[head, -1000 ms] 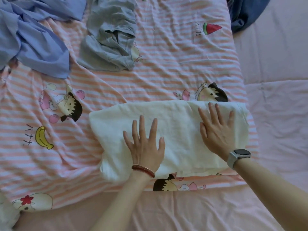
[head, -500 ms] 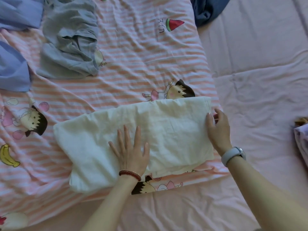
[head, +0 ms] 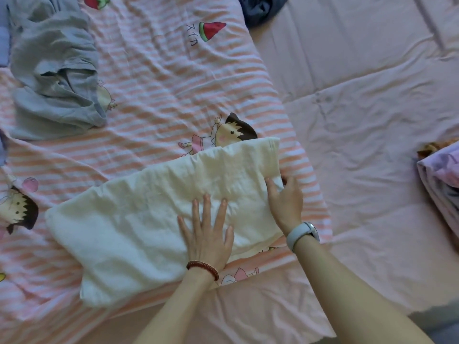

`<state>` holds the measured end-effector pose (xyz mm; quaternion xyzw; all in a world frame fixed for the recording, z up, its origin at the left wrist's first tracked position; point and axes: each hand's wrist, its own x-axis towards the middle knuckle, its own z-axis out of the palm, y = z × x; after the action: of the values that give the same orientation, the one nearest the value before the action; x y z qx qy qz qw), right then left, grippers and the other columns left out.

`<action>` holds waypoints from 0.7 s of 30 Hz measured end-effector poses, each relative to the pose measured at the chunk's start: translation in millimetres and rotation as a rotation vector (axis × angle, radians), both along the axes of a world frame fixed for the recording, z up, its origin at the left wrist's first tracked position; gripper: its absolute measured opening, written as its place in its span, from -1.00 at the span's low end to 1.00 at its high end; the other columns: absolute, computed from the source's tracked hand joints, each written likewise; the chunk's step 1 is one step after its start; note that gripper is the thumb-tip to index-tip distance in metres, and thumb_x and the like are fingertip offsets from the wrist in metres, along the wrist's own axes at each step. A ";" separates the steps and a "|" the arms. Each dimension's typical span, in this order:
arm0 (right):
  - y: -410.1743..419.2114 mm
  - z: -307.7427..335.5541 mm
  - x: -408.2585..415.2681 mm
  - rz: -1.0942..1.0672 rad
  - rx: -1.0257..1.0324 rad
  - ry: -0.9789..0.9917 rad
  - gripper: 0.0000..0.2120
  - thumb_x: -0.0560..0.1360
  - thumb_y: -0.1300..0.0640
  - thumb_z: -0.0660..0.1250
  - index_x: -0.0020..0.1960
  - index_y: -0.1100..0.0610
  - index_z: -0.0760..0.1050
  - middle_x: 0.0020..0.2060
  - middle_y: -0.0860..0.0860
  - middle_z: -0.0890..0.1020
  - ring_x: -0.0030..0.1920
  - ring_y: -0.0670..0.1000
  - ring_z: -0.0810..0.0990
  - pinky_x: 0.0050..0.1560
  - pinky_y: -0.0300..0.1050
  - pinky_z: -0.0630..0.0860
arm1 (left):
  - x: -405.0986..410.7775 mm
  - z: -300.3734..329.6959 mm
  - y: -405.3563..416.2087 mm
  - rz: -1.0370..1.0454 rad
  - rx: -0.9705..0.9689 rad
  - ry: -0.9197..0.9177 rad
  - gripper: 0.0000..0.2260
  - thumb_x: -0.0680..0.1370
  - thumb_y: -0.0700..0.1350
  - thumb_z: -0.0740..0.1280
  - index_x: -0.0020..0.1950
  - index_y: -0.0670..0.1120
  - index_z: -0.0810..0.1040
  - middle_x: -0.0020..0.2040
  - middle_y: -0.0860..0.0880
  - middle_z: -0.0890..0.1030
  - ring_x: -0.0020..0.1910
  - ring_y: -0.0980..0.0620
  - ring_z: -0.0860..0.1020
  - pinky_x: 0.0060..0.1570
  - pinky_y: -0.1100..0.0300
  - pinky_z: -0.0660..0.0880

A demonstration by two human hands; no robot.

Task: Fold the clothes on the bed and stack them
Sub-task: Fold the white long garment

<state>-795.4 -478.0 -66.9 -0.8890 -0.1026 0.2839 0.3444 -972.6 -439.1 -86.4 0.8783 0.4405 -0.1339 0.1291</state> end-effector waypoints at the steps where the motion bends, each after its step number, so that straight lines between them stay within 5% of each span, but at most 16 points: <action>1: 0.6 1.3 1.5 0.015 0.005 0.019 -0.73 0.53 0.03 0.28 0.06 0.23 0.44 -0.03 0.08 0.53 -0.03 0.07 0.46 -0.06 -0.07 0.37 | 0.6 1.3 0.7 0.000 -0.009 0.010 -0.48 0.48 0.12 0.05 0.46 0.10 0.17 0.47 -0.10 0.20 0.44 -0.17 0.16 0.24 -0.39 0.15; 4: -0.3 6.1 3.9 0.050 0.035 0.055 -0.83 0.53 0.06 0.26 -0.14 0.16 0.38 -0.21 -0.03 0.44 -0.18 0.00 0.39 -0.27 -0.20 0.28 | 2.0 4.3 1.8 0.006 -0.044 0.022 -0.48 0.48 0.12 0.06 0.44 0.10 0.20 0.47 -0.09 0.21 0.44 -0.16 0.16 0.25 -0.37 0.14; 8: -7.1 16.3 7.1 0.054 0.120 0.141 -0.89 0.52 0.13 0.25 -0.17 0.13 0.40 -0.31 -0.07 0.45 -0.30 -0.09 0.40 -0.31 -0.20 0.30 | 1.7 7.8 4.5 0.004 -0.117 0.024 -0.48 0.49 0.12 0.03 0.44 0.07 0.24 0.47 -0.09 0.25 0.45 -0.13 0.13 0.26 -0.35 0.15; 12: -6.3 37.8 4.3 0.063 0.215 0.151 -0.93 0.52 0.17 0.26 -0.15 0.07 0.44 -0.24 -0.09 0.52 -0.22 -0.10 0.47 -0.26 -0.31 0.38 | -0.6 23.6 8.5 0.077 -0.218 -0.094 -0.35 0.44 0.22 -0.20 0.52 0.08 0.09 0.55 0.03 -0.01 0.52 0.02 -0.11 0.43 -0.05 -0.21; 16: 7.0 68.8 -11.7 0.113 0.335 0.104 -0.91 0.52 0.17 0.28 -0.15 0.04 0.46 -0.22 -0.04 0.57 -0.17 0.01 0.53 -0.19 -0.09 0.44 | -5.3 57.5 18.2 0.577 -0.449 -0.609 -0.73 0.61 -0.07 0.19 0.31 -0.01 0.44 0.36 0.07 0.36 0.43 0.05 0.25 0.38 0.22 0.16; 21: 39.0 112.7 -80.0 0.388 0.350 -0.007 -0.89 0.53 0.17 0.27 0.01 0.18 0.50 -0.21 0.00 0.60 -0.19 0.06 0.57 -0.17 0.06 0.49 | -51.7 101.0 43.3 1.177 -0.828 -1.050 -0.80 0.63 -0.10 0.14 0.06 -0.08 0.54 0.06 -0.07 0.59 0.09 -0.08 0.56 0.09 0.04 0.48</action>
<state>-875.4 -439.0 45.8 -0.7805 -0.3200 0.3194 0.4318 -1024.3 -395.8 14.6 0.3408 0.6206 0.2254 0.6692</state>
